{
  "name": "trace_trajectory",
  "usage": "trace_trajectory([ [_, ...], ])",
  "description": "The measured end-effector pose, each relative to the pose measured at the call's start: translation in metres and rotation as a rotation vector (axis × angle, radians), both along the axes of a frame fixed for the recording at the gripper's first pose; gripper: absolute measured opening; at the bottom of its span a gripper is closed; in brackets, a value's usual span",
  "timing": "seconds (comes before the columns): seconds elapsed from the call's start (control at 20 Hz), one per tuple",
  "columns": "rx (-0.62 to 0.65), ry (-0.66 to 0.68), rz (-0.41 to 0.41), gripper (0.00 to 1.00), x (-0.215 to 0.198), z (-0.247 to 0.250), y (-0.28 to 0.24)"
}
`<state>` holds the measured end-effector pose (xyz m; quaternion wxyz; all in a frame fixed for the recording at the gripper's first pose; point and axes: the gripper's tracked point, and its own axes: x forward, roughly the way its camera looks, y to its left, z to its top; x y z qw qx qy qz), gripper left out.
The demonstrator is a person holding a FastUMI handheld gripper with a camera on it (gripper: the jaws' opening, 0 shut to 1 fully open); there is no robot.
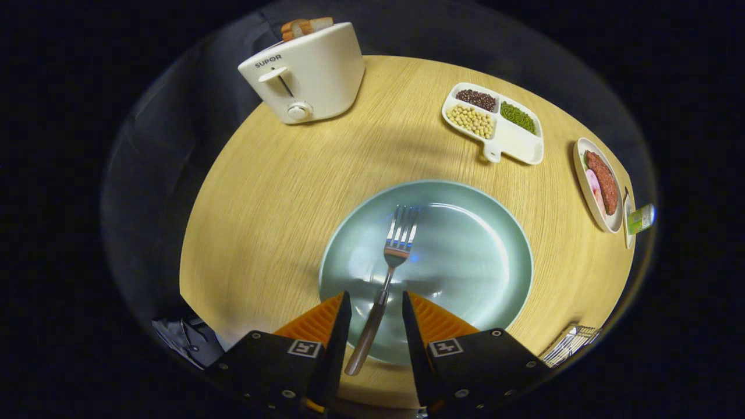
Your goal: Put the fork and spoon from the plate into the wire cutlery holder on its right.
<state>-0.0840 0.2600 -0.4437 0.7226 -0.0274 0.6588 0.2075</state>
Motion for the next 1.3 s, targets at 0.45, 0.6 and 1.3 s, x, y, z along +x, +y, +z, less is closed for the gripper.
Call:
trace_trajectory([
  [0.45,-0.055,0.113,-0.060,0.13,-0.004,-0.022,-0.005],
  [0.6,-0.023,0.111,-0.088,0.05,0.000,-0.020,-0.004],
  [1.3,0.079,-0.082,-0.298,0.03,0.016,0.048,-0.033],
])
